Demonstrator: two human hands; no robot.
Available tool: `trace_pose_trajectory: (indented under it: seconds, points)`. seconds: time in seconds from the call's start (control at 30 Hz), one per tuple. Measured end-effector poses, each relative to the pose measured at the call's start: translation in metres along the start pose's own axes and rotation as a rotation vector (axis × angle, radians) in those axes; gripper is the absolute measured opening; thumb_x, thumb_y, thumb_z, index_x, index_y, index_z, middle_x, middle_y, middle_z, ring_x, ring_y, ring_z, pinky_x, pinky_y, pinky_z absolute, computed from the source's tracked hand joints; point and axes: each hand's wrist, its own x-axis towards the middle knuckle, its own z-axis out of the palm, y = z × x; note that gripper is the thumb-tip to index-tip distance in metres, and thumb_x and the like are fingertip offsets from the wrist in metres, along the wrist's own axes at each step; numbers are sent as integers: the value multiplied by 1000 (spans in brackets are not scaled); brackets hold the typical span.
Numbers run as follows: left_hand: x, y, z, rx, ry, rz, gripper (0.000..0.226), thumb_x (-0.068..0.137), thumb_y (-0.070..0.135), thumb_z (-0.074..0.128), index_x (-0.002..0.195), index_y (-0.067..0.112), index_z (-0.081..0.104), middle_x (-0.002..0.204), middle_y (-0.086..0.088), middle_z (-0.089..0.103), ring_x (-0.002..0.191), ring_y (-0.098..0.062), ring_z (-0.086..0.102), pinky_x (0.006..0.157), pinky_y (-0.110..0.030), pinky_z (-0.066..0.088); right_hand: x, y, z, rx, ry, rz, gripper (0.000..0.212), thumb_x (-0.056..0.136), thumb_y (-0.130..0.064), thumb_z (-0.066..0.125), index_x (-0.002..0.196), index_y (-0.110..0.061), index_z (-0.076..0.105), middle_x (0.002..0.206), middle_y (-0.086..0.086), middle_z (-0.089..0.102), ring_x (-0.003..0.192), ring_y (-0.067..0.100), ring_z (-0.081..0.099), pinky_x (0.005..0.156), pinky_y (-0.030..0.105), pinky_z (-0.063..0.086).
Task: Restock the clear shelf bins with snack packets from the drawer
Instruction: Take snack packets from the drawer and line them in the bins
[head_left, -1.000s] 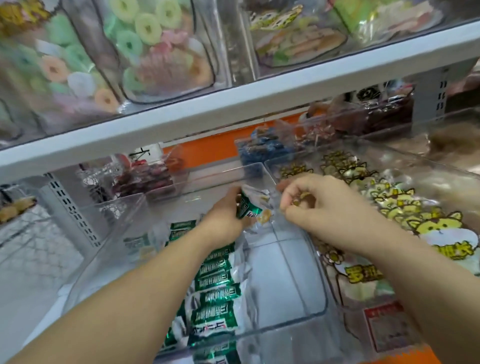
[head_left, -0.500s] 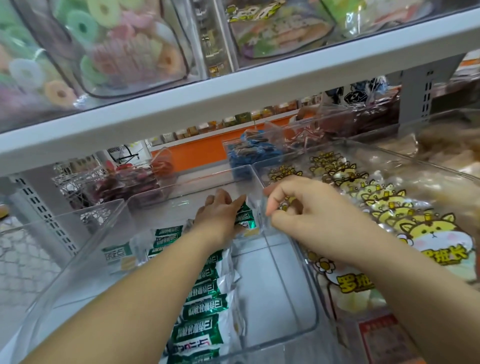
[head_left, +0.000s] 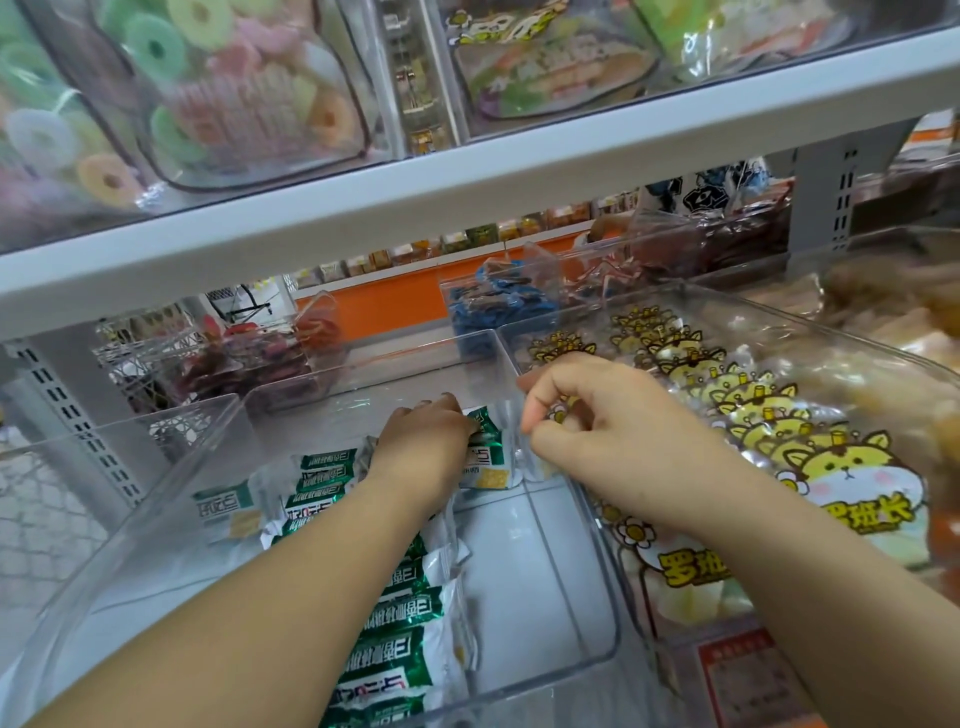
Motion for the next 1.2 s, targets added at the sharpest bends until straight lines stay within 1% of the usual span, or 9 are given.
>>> trace_pose_trajectory:
  seconds: [0.07,0.23,0.43,0.53,0.63,0.73,0.9,1.03,1.2]
  points:
    - [-1,4,-3,-51,3,-11,29,94,35,56,119,20,58,110,-3,54,95,-26,55,74,-29,32,0,0,0,2,-4,2,7,77,-23,57,71,-25,59,113,-9,58,57,2,44,65,28,44]
    - [1,4,-1,-178,-28,-94,34,95,32,55,127,23,55,111,-4,49,98,-29,53,72,-30,38,1,2,0,8,-12,3,8,80,-22,57,72,-25,60,113,-10,57,55,0,42,64,25,42]
    - [5,7,-10,-149,-210,-68,42,89,37,61,130,27,53,128,-2,43,121,-27,36,89,-37,39,0,2,0,15,-21,5,8,80,-21,58,73,-24,60,114,-10,56,58,-1,42,67,26,41]
    - [6,13,-10,-126,-164,-128,36,90,39,57,122,25,51,119,-5,49,116,-29,40,82,-37,39,1,2,1,15,-18,2,8,79,-22,58,72,-24,60,113,-9,57,56,-1,42,66,26,42]
    - [6,17,-10,-124,-109,-216,40,87,42,59,116,18,45,116,-6,51,116,-30,43,85,-40,42,1,2,1,17,-22,-3,8,78,-23,57,71,-25,59,112,-9,57,54,-1,43,60,23,40]
    - [8,17,-8,-78,-121,-215,36,86,44,58,108,18,48,111,-6,53,111,-29,46,82,-38,42,0,3,0,1,-24,-18,11,80,-22,57,69,-27,58,113,-8,58,58,-2,41,64,22,36]
    - [13,7,-19,-167,-230,-168,20,84,38,66,91,21,60,90,-2,45,92,-24,50,72,-30,41,1,4,2,-2,-29,-21,9,77,-26,56,69,-27,57,112,-8,57,60,-1,40,68,25,38]
    - [12,9,-16,-62,-189,-189,22,88,29,58,70,18,52,79,-3,53,77,-24,53,58,-28,38,1,3,2,11,-28,-12,8,78,-25,57,70,-26,58,112,-8,57,59,-2,40,70,25,38]
    - [5,13,-14,-106,-69,-159,12,91,28,51,86,17,50,88,-4,54,77,-24,49,60,-28,36,-1,2,1,5,-26,-13,10,79,-25,57,70,-27,58,111,-6,58,58,-1,40,68,25,38]
